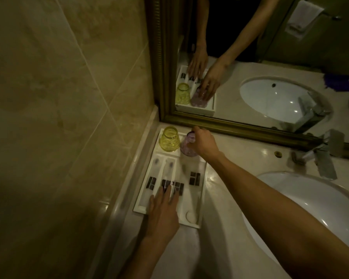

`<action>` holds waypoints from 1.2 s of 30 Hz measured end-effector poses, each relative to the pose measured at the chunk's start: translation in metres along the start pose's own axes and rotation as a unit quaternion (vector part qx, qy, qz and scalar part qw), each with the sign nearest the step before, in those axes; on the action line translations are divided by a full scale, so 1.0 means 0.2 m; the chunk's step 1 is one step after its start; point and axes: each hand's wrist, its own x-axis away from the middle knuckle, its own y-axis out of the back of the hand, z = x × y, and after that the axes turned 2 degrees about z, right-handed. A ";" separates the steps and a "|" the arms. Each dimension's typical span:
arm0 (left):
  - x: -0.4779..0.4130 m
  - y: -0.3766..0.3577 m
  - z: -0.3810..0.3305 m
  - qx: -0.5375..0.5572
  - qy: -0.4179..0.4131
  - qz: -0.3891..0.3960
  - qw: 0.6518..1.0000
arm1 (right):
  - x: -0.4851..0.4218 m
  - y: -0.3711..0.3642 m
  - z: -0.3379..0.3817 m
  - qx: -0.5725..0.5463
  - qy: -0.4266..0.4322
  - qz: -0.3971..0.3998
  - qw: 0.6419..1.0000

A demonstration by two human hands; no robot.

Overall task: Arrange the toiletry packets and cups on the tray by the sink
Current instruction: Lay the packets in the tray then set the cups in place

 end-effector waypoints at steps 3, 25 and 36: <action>-0.01 -0.01 0.00 0.006 0.002 -0.005 1.000 | 0.00 0.00 0.01 0.008 0.002 0.005 1.000; -0.49 0.35 0.15 0.184 0.026 -0.185 0.965 | 0.14 0.05 -0.03 -0.084 -0.061 -0.013 0.995; -0.97 0.59 0.13 0.233 0.046 -0.173 0.956 | 0.14 -0.02 -0.06 -0.112 -0.043 -0.048 0.992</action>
